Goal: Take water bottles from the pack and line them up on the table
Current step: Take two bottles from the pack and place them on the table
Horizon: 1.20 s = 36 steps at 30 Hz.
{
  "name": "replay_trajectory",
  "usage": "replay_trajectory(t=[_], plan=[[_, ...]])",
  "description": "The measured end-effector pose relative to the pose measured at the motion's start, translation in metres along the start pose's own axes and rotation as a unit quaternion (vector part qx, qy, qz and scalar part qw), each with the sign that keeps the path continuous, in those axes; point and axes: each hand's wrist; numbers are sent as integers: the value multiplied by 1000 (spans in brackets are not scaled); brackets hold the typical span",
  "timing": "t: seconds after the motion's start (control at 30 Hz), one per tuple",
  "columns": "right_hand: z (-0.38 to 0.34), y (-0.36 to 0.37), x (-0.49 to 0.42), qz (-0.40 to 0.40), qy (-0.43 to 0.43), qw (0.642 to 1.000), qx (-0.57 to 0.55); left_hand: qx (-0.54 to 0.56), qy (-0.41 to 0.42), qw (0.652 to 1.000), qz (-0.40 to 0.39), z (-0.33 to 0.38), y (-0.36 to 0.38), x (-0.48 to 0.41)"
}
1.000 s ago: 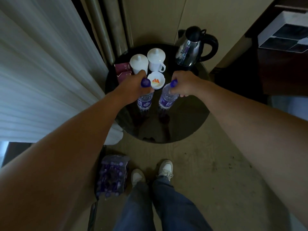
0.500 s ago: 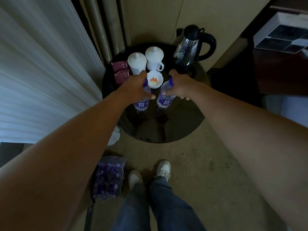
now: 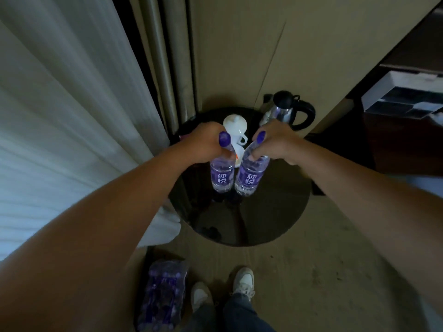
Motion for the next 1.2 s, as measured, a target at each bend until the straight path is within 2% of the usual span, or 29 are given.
replay_trajectory(t=[0.1, 0.2, 0.3, 0.4, 0.53, 0.87, 1.07, 1.2], plan=[[-44, -51, 7, 33, -40, 999, 7, 11, 10, 1000, 16, 35, -55, -8], [-83, -96, 6, 92, -78, 992, 46, 6, 17, 996, 86, 58, -108, -14], [-107, -131, -10, 137, -105, 984, 40, 32, 16, 987, 156, 66, -147, -26], [-117, -151, -36, 156, -135, 978, 28, 58, 9, 974, 219, 63, -165, -41], [-119, -164, -81, 142, -147, 978, 27, 72, -12, 965, 252, 53, -168, -72], [-55, -163, -196, 97, -151, 979, 94, 105, -9, 969, 222, 10, -115, -193], [-10, -152, -235, 44, -151, 980, 126, 62, -27, 987, 147, -9, -77, -243], [4, -147, -248, 42, -148, 982, 111, 24, -29, 989, 146, -13, -64, -253]])
Point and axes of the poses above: each hand's wrist, its own x-axis away from the middle knuckle, its own y-axis out of the palm, z = x × y, and after that the axes turned 7 degrees about -z, right-handed
